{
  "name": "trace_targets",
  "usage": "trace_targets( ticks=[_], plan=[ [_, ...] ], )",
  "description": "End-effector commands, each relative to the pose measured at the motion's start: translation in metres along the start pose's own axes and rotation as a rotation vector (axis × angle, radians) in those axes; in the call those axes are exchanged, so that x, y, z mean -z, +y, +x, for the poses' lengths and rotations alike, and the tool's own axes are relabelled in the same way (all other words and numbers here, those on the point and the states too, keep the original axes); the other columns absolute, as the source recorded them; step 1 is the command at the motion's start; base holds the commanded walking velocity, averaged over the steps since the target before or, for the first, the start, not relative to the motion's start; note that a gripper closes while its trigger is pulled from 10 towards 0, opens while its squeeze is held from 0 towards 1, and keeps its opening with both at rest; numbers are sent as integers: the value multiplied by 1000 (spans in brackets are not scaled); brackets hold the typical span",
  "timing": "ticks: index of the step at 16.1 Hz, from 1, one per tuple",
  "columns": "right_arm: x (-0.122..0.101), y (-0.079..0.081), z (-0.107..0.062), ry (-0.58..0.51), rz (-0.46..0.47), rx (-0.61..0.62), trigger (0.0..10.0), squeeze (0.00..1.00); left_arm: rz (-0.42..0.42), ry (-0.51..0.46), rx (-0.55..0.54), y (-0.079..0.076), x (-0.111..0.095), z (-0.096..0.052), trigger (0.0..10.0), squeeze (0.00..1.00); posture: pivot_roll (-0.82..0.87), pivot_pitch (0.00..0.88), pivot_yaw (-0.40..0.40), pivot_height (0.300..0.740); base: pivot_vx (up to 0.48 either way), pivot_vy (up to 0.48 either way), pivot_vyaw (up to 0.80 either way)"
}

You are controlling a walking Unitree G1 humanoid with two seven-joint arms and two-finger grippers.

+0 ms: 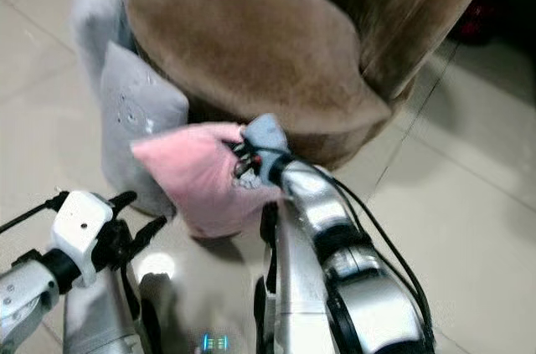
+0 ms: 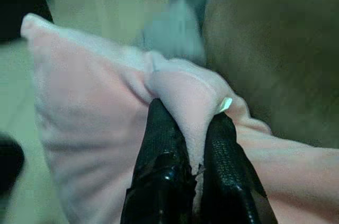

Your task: Move the pillow to the sofa from floor

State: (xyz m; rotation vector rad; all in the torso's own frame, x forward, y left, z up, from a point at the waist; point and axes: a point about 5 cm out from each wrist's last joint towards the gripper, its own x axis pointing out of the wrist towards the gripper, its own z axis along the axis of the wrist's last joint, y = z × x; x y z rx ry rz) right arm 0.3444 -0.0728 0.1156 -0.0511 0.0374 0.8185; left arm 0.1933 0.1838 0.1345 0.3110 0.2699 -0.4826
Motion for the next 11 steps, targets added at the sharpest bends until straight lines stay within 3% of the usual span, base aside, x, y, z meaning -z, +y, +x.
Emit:
trace_targets(
  ticks=[1, 2, 3, 4, 5, 6, 8, 9, 11],
  plan=[
    [-28, -12, -17, -156, 51, 5, 0, 0, -4, -3, -5, -4, 3, 2, 10000, 0, 0, 4, -102, 431, 0, 0, 0],
    [-45, -21, -28, -236, 77, 35, 0, 0, -6, -10, -16, -3, 3, 5, 10000, 0, -5, 0, -95, 431, 0, 0, 0],
    [-70, -33, -43, -336, 78, 109, 1255, 0, -8, -26, -37, -2, 2, 7, 10000, 0, -11, 0, -88, 431, 0, 0, 0],
    [-79, -38, -48, -370, 73, 142, 10000, 0, -8, -34, -47, -2, 1, 8, 10000, 0, -13, 0, -86, 431, 0, 0, 0],
    [-93, -45, -52, -397, 80, 183, 10000, 0, -13, -49, -69, 0, 0, 9, 10000, 0, -17, 0, -83, 431, 0, 0, 0],
    [-150, -56, -69, -570, 102, 242, 10000, 0, -23, -101, -154, 10, -8, 13, 10000, 0, -23, 0, -79, 431, 0, 0, 0],
    [-187, -62, -76, -680, 110, 325, 10000, 0, -6, -111, -223, 21, -13, 16, 10000, 0, -27, 0, -75, 431, 0, 0, 0],
    [-202, -58, -74, -740, 170, 357, 10000, 0, 17, -121, -261, 30, -17, 19, 10000, 0, -23, 0, -74, 446, 0, 0, 0],
    [-206, -50, -67, -761, 199, 364, 10000, 0, 22, -147, -298, 39, -23, 21, 10000, 0, -17, 0, -69, 461, 0, 0, 0]
  ],
)
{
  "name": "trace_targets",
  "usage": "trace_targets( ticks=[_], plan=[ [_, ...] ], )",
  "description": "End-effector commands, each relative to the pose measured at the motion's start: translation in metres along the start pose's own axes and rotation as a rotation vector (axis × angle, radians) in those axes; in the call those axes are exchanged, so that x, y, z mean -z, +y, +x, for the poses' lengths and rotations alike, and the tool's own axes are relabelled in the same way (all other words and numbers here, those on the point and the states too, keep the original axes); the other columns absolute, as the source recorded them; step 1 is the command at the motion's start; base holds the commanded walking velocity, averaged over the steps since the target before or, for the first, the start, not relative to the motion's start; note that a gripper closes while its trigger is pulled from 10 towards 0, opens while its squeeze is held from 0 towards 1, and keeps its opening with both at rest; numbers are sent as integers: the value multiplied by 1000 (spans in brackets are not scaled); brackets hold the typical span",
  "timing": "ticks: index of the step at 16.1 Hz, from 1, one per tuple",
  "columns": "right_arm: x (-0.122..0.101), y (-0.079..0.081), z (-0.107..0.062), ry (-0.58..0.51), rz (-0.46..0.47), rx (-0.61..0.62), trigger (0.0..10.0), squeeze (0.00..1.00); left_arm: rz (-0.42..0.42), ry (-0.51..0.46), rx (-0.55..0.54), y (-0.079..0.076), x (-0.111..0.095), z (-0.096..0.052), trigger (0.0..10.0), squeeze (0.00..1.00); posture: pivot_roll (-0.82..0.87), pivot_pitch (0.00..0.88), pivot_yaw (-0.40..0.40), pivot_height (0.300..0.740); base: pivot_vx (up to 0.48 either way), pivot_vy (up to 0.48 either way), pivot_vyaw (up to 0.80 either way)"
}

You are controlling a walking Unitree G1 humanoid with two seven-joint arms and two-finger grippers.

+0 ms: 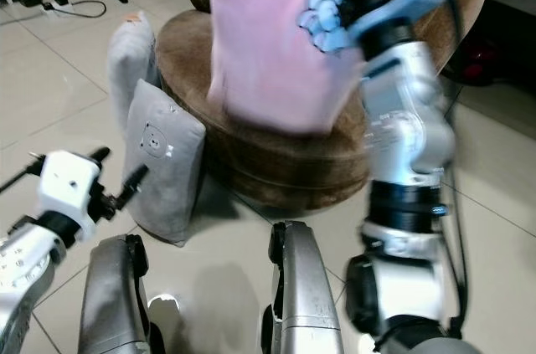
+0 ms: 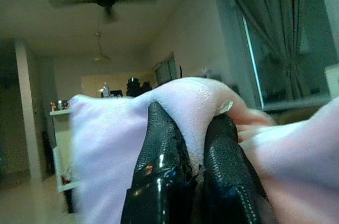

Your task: Move the pillow to the sofa from floor

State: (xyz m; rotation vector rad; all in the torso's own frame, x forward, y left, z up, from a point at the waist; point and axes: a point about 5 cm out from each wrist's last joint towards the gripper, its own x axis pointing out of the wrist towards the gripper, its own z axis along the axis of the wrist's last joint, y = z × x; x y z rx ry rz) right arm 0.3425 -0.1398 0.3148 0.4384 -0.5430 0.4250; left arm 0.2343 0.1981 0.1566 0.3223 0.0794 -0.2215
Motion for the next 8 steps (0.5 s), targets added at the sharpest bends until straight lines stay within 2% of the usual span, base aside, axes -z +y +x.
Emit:
trace_targets(
  ticks=[1, 2, 4, 6, 8],
  plan=[
    [-9, 5, 1, -35, 1, -4, 10000, 0, 7, -12, -22, 3, -2, 1, 10000, 0, -17, 0, -64, 466, 0, 0, 0],
    [10, 4, -4, 17, 26, 68, 10000, 0, 19, -20, -33, 5, -4, 5, 10000, 0, -11, 0, -60, 481, 0, 0, 0],
    [27, 3, -8, 62, 52, 129, 10000, 0, 26, -24, -32, 6, -5, 9, 10000, 0, -18, 0, -56, 496, 0, 0, 0],
    [66, 13, -20, 194, -23, 152, 10000, 0, 21, -28, -37, 6, -4, 18, 10000, 0, -47, 0, -36, 516, 0, 0, 0],
    [93, 14, -34, 337, -94, 170, 10000, 0, 16, -21, -16, 1, 0, 23, 10000, 0, -54, 0, -35, 536, 0, 0, 0]
  ],
)
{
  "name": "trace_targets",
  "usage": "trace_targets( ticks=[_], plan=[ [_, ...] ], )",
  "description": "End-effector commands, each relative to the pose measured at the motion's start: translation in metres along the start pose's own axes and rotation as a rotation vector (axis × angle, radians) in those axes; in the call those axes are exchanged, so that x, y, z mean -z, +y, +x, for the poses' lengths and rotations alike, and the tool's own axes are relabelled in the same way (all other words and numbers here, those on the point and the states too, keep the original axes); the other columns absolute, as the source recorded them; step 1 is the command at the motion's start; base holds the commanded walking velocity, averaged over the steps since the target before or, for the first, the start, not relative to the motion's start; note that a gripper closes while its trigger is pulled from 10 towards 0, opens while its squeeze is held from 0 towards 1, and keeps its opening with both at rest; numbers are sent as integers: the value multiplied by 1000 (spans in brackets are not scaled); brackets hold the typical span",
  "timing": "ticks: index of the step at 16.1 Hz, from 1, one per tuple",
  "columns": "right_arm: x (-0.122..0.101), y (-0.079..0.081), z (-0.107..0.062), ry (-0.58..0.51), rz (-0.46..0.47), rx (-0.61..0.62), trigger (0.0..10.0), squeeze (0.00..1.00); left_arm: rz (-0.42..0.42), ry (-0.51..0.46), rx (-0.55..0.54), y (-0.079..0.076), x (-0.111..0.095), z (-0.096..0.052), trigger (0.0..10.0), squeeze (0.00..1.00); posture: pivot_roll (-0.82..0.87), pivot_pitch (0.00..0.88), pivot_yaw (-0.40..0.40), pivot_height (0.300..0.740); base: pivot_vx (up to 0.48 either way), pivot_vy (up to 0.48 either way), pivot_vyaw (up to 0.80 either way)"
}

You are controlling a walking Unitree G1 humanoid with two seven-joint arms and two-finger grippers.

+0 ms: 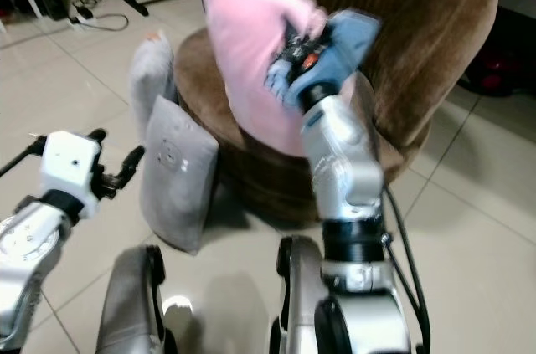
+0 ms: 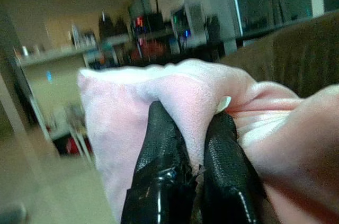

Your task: Move the pillow to the sofa from floor

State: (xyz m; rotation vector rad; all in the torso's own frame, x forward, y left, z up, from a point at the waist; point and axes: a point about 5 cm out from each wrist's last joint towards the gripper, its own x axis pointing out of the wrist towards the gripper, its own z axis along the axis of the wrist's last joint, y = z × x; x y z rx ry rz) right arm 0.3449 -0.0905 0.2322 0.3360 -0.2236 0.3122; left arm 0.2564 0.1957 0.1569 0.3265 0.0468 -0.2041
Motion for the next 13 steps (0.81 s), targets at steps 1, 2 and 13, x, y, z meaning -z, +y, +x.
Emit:
trace_targets(
  ticks=[1, 2, 13],
  plan=[
    [15, -5, -5, 73, -13, 35, 10000, 0, 13, 11, 7, -4, 4, 2, 10000, 0, -37, 0, -56, 546, 0, 0, 0],
    [20, -8, -8, 94, -8, 44, 10000, 0, 14, 11, 1, -6, 4, 1, 10000, 0, -19, 0, -75, 556, 0, 0, 0],
    [45, -31, -38, 200, -48, 144, 10000, 0, -40, 42, -103, -6, 13, -9, 10000, 0, -26, 0, -71, 666, 0, 0, 0]
  ],
)
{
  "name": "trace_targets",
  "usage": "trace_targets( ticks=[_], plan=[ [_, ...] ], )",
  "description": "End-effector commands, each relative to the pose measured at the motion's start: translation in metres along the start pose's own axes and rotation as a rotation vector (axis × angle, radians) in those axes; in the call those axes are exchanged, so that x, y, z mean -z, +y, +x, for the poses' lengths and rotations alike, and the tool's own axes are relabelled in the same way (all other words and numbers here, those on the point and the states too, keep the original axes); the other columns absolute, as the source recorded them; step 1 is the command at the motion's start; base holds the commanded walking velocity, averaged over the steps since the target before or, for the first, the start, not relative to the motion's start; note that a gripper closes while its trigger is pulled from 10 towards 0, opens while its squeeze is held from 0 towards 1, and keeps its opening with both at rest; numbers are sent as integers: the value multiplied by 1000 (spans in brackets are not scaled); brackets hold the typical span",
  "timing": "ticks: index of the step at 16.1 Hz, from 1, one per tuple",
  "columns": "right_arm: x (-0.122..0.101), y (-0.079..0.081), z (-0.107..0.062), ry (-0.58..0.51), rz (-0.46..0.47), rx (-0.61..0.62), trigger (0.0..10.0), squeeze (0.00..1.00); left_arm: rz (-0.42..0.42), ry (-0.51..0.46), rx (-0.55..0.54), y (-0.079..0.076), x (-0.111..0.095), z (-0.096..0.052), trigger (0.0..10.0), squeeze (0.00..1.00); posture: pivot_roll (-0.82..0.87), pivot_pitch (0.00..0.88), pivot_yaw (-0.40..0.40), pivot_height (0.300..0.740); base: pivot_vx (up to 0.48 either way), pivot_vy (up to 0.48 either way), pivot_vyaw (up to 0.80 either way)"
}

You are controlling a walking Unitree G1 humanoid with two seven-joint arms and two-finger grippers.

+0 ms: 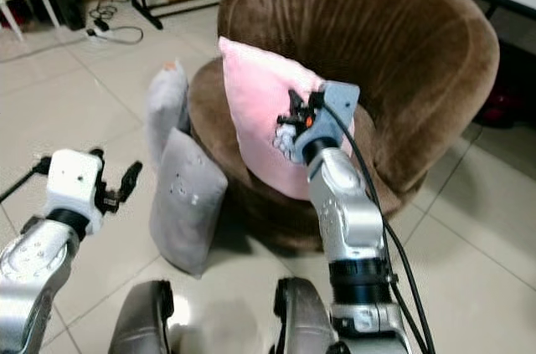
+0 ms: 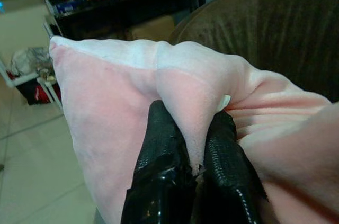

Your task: Move the pillow to the sofa from floor

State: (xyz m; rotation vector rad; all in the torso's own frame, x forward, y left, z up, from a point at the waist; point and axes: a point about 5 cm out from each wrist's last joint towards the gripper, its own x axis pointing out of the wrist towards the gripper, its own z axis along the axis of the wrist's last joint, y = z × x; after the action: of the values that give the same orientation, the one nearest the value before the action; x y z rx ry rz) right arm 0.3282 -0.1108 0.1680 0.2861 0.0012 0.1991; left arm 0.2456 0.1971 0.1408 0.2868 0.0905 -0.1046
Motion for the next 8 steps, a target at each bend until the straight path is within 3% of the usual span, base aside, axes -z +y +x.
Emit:
trace_targets(
  ticks=[1, 8],
  plan=[
    [-1, -3, -2, 5, -2, 5, 10000, 0, 15, -27, -18, -1, -4, -1, 10000, 0, -21, 0, -76, 676, 0, 0, 0],
    [5, 0, -8, 26, 8, -13, 10000, 0, 20, -31, -38, 2, -5, -1, 10000, 0, -9, 0, -69, 740, 0, 0, 0]
  ],
)
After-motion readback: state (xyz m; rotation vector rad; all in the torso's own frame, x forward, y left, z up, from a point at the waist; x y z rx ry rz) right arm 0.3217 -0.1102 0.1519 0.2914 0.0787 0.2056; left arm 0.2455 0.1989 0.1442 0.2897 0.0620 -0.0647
